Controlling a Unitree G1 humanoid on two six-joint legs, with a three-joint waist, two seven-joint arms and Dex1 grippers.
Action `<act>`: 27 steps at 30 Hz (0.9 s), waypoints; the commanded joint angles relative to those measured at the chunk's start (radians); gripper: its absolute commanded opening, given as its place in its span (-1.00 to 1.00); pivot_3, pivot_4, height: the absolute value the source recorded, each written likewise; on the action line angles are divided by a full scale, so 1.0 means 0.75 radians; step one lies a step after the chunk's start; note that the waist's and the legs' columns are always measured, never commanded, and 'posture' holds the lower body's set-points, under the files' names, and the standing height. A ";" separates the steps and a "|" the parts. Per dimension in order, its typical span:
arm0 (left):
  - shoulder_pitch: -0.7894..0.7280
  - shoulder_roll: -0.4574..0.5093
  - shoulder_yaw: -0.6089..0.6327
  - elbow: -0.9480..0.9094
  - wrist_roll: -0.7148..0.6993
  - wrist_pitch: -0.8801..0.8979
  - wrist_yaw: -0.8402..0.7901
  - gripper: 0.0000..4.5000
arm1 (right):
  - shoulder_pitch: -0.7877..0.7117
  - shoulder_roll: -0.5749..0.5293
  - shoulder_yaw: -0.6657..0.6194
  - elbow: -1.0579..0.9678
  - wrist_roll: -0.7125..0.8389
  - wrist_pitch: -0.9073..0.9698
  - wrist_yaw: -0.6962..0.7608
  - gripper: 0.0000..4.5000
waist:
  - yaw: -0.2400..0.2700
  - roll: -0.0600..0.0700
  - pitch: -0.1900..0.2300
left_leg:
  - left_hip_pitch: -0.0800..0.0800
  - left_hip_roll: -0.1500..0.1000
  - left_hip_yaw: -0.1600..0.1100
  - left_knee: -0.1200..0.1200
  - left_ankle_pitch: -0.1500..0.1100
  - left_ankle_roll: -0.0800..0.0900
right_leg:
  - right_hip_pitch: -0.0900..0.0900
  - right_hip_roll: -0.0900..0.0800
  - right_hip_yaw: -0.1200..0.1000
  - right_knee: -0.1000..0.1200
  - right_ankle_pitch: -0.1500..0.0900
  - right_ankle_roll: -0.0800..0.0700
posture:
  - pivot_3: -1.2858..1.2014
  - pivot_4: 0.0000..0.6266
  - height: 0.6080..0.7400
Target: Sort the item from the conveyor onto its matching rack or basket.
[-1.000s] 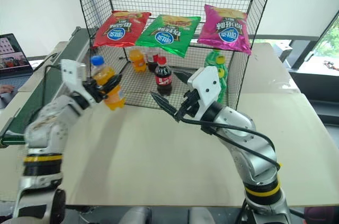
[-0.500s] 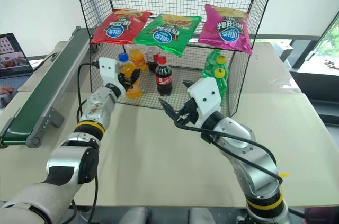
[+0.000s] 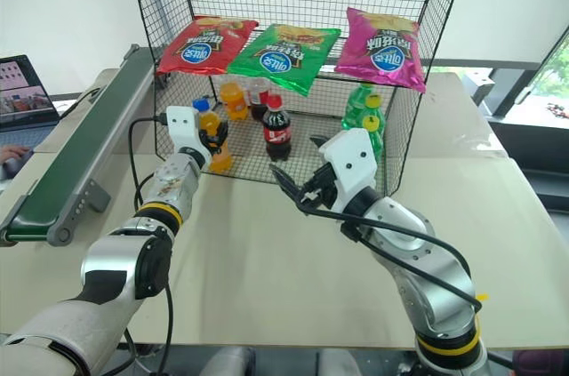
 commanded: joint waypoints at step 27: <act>0.124 0.037 -0.005 -0.190 -0.001 0.051 -0.188 1.00 | -0.087 0.062 -0.017 0.050 0.009 -0.063 0.032 1.00 | 0.001 0.000 0.000 | 0.000 0.000 0.000 0.000 0.000 0.000 | 0.000 0.000 0.000 0.001 0.001 -0.002 | 0.03 -0.52 0.97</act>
